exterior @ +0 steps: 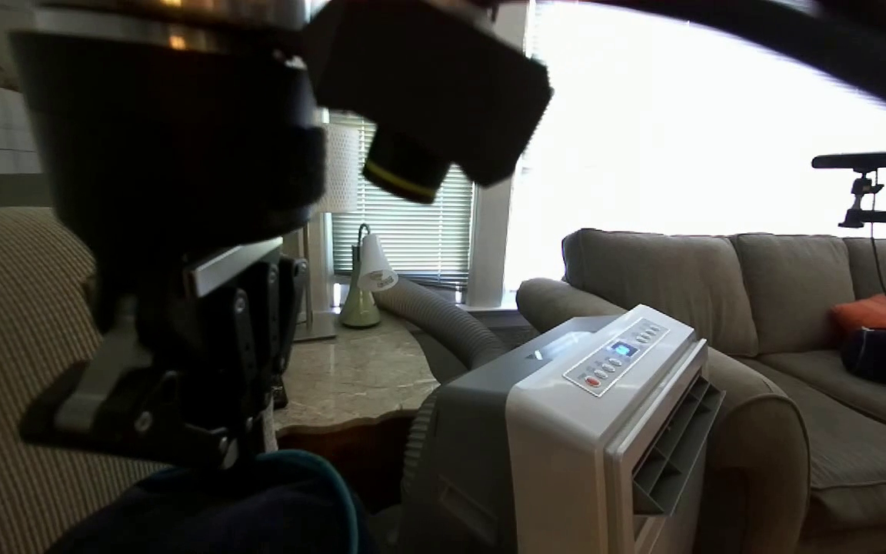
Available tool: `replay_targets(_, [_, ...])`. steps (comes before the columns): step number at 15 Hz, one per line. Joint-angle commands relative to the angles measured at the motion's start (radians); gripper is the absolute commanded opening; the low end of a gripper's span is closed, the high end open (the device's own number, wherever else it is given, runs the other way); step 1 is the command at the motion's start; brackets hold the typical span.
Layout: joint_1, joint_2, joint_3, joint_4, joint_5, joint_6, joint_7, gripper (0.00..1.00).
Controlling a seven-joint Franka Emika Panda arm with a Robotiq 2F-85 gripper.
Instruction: Move the pencil case to the armchair
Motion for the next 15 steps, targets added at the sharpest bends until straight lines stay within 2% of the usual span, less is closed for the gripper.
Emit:
replay_targets(1, [0.025, 0.095, -0.018, 0.145, 0.054, -0.025, -0.036, 0.01])
replay_targets(10, [0.059, 0.229, -0.018, 0.302, 0.112, -0.025, -0.036, 0.01])
replay_targets(12, [0.07, 0.233, -0.038, 0.324, 0.105, -0.046, -0.022, 0.04])
replay_targets(15, [0.064, 0.182, -0.039, 0.227, 0.107, 0.006, -0.011, 0.04])
